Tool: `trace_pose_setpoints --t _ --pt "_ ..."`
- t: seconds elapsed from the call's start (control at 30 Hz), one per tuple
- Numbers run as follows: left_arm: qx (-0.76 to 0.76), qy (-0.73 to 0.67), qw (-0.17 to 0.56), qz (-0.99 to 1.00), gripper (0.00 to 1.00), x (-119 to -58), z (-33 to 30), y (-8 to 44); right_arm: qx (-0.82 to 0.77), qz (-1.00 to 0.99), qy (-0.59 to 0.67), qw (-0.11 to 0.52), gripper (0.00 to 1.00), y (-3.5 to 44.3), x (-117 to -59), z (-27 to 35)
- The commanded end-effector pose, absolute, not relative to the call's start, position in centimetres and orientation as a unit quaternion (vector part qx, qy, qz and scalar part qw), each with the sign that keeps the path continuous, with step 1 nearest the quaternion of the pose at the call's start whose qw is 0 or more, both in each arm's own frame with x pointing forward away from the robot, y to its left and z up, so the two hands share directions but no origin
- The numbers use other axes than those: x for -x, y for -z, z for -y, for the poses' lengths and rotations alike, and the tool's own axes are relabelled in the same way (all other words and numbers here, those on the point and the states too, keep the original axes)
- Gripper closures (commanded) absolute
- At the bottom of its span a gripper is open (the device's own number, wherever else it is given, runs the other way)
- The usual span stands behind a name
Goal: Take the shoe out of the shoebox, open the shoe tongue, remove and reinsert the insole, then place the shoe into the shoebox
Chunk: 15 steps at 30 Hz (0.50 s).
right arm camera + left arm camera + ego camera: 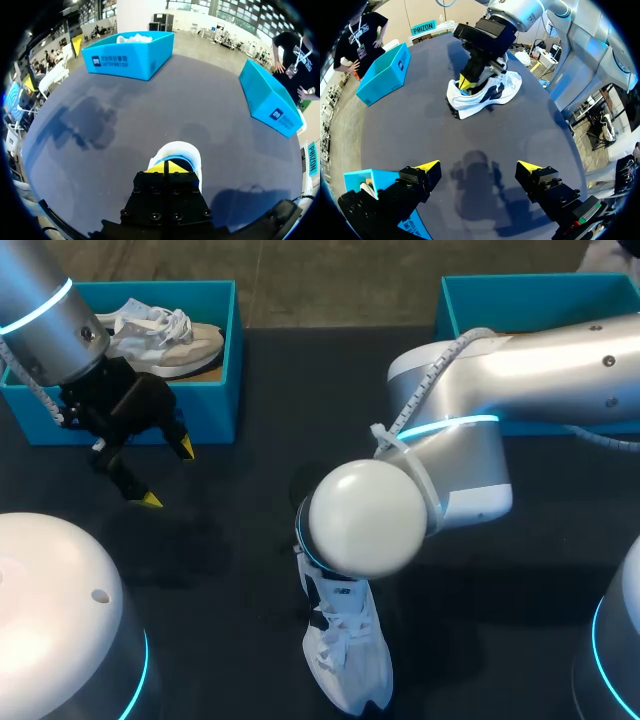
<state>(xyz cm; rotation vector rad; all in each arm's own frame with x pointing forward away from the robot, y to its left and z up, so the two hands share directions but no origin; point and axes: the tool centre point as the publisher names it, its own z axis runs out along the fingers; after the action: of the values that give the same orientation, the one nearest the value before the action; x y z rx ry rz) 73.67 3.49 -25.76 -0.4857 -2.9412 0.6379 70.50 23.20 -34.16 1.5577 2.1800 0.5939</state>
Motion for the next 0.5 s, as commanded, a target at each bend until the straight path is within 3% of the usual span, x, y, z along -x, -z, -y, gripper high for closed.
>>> trace_pose_setpoints --t 0.03,0.5 --pt "0.159 -0.208 0.046 0.964 0.0 -73.6 -3.5 25.7 -0.637 -0.693 -0.267 0.204 1.0 35.8 -70.2 -24.1" --pt "0.159 -0.208 0.046 0.964 0.0 -73.6 -3.5 25.7 -0.644 -0.693 -0.258 0.193 1.0 37.5 -70.6 -23.4"
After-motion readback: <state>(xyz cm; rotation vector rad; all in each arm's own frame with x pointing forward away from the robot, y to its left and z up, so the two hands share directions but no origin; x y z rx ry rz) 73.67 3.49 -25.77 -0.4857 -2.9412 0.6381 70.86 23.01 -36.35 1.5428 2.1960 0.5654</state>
